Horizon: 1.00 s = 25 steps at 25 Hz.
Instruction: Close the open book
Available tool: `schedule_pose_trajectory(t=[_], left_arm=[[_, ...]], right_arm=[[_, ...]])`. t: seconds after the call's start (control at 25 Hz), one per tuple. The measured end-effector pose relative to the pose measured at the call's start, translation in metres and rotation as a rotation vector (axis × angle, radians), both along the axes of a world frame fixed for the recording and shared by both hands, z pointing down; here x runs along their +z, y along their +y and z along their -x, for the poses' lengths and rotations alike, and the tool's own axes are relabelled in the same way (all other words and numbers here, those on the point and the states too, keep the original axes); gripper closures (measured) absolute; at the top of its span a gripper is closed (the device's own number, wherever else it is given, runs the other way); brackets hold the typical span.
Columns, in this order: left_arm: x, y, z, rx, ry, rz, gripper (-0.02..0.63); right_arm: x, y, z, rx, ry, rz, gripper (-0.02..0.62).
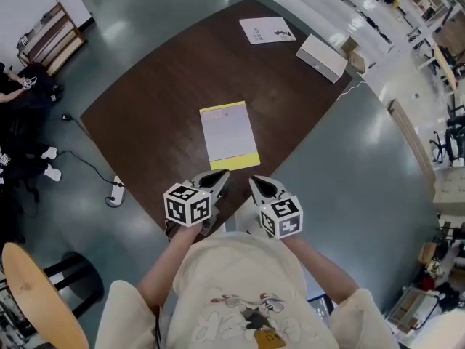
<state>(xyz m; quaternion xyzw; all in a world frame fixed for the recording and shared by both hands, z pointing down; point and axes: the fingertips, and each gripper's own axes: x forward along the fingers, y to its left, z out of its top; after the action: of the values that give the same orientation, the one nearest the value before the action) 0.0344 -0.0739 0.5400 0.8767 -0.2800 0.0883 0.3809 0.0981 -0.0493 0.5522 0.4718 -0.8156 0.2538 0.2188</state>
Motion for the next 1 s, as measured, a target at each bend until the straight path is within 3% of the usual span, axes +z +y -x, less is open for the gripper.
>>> schedule_pose_trajectory(t=[0.32, 0.68, 1.0], left_arm=[[-0.016, 0.029, 0.004, 0.002, -0.021, -0.022, 0.600], [-0.016, 0.065, 0.015, 0.024, -0.120, -0.045, 0.600], [-0.022, 0.091, 0.019, 0.030, -0.113, -0.056, 0.601]], right_arm=[[-0.007, 0.016, 0.001, -0.002, 0.026, -0.024, 0.590], [-0.015, 0.026, 0.006, 0.013, 0.003, -0.049, 0.591], [-0.020, 0.040, 0.016, 0.014, -0.009, -0.051, 0.591]])
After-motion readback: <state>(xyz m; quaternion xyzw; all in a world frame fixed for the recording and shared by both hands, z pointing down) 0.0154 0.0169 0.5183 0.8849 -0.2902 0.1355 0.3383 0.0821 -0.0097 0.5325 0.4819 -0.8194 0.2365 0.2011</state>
